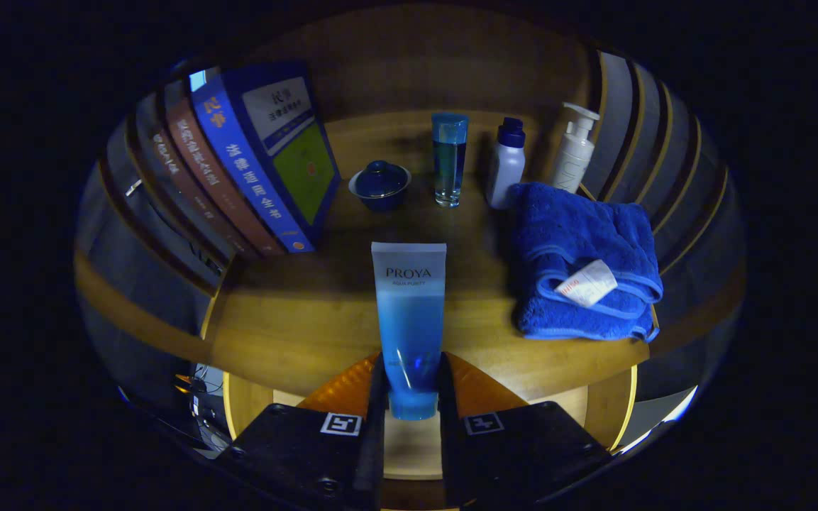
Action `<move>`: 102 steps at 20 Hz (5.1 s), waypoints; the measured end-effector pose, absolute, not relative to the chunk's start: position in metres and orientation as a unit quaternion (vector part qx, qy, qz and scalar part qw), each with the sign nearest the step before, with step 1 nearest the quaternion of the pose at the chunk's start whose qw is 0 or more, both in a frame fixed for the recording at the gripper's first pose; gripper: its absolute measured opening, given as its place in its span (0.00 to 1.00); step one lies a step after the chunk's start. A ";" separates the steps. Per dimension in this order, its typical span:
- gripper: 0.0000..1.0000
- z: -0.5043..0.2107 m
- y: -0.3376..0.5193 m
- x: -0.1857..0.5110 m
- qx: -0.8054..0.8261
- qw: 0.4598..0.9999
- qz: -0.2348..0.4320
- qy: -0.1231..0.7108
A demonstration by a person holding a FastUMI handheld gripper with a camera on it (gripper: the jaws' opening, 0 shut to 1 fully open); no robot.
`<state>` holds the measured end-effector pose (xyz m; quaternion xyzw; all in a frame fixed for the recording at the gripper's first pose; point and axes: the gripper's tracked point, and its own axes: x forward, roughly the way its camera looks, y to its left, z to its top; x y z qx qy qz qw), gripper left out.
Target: Pull open the drawer, take out the items inside it, and place them on the countertop above the cabinet.
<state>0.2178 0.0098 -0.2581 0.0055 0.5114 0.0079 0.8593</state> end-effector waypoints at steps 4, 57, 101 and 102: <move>0.37 -0.284 0.006 0.233 0.011 0.845 -0.007 0.534; 1.00 -0.294 -0.016 -0.060 0.030 0.973 0.008 0.229; 1.00 -0.311 -0.013 0.133 0.028 0.969 0.002 0.245; 1.00 -0.308 -0.014 0.133 0.029 0.969 0.002 0.244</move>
